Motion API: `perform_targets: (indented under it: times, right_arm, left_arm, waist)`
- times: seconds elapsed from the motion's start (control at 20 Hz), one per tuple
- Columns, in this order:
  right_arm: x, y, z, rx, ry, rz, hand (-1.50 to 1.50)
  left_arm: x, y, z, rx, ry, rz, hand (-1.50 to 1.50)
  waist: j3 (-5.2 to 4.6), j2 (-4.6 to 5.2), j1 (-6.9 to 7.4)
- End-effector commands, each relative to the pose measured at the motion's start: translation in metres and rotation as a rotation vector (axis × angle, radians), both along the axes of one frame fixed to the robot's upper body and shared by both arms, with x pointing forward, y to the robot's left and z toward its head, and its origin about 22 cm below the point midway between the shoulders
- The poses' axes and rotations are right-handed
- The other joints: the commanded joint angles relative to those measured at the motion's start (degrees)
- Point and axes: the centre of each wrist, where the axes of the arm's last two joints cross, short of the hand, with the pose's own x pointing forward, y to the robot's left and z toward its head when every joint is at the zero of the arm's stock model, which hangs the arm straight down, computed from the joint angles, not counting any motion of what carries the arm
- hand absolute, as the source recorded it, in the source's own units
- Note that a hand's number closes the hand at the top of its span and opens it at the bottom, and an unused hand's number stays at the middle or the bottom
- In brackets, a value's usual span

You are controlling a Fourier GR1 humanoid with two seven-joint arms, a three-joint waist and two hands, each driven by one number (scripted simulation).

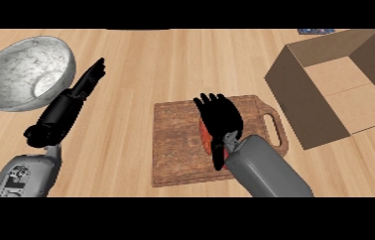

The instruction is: Pick the sweet potato from the cutting board and place it in the cardboard box

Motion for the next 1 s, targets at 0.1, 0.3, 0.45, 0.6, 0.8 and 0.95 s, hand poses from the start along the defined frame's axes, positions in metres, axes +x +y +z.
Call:
perform_targets:
  times: [0.1,0.3,0.45,0.6,0.8,0.95]
  right_arm:
    - [-0.006,-0.005,-0.027,0.013,-0.021,0.135,1.5]
    - [-0.001,-0.005,-0.036,0.042,-0.132,0.174,1.5]
    - [0.015,0.009,-0.03,0.049,-0.191,0.194,1.5]
    - [-0.004,0.005,-0.032,0.084,-0.247,0.222,1.5]
    - [-0.056,-0.023,-0.038,0.257,-0.071,0.769,1.5]
    - [-0.082,-0.028,-0.037,0.359,-0.027,1.025,1.5]
  left_arm:
    - [-0.004,-0.002,0.006,0.005,0.016,0.011,0.0]
    - [0.003,0.0,0.005,-0.007,0.006,-0.011,0.0]
    - [0.007,-0.007,0.017,-0.015,-0.008,-0.007,0.0]
    - [-0.005,0.005,-0.003,-0.004,0.015,0.004,0.0]
    - [-0.004,0.01,0.0,-0.002,0.006,0.044,0.0]
    - [-0.006,0.005,-0.007,-0.013,0.021,0.034,0.0]
  waist:
    - [0.02,0.04,0.16]
    - [0.02,0.14,0.09]
    - [0.02,0.17,0.26]
    - [0.01,0.05,0.03]
    - [0.24,-0.88,-1.76]
    - [0.31,-0.85,-2.29]
